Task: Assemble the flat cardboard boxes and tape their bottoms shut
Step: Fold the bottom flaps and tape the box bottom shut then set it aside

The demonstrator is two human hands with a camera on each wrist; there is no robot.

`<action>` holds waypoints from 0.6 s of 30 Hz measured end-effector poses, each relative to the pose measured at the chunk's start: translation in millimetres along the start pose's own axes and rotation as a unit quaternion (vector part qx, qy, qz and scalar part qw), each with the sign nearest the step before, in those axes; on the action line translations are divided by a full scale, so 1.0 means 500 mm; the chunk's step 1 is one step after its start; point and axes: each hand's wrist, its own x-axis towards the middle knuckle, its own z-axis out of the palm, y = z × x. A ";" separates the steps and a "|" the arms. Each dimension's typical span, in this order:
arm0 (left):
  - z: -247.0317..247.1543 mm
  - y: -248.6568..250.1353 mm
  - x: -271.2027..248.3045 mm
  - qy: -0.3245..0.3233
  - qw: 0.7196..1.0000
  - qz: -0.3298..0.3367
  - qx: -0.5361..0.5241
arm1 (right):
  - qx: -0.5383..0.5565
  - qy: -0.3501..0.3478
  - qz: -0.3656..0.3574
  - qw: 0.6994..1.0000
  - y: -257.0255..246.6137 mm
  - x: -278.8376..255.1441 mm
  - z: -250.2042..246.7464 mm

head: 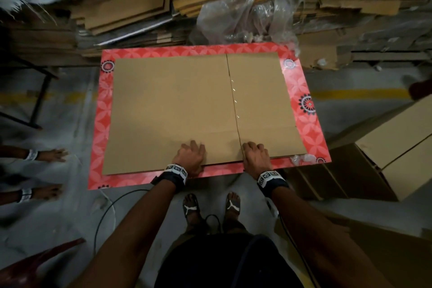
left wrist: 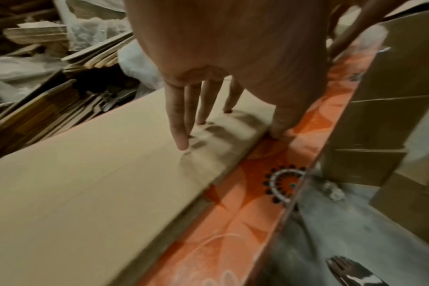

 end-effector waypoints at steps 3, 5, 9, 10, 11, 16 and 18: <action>-0.021 0.023 -0.003 -0.006 0.999 -0.029 0.019 | 0.029 -0.035 0.010 0.999 0.007 -0.002 -0.024; -0.061 0.028 -0.010 0.007 1.000 -0.027 0.011 | 0.003 -0.053 -0.003 0.999 0.019 0.002 -0.039; -0.160 0.000 -0.037 0.068 0.997 -0.020 -0.019 | -0.053 0.005 -0.008 0.999 0.030 0.031 -0.074; -0.184 -0.011 -0.040 0.080 0.996 -0.015 -0.028 | -0.048 0.030 -0.010 0.998 0.032 0.041 -0.089; -0.209 -0.023 -0.043 0.084 0.996 -0.009 -0.032 | -0.035 0.052 -0.015 0.998 0.033 0.051 -0.108; -0.318 -0.059 -0.047 0.110 0.993 0.003 -0.037 | -0.010 0.107 -0.054 0.993 0.026 0.094 -0.221; -0.360 -0.067 -0.047 0.136 0.990 0.009 -0.037 | -0.036 0.116 -0.039 0.992 0.031 0.108 -0.269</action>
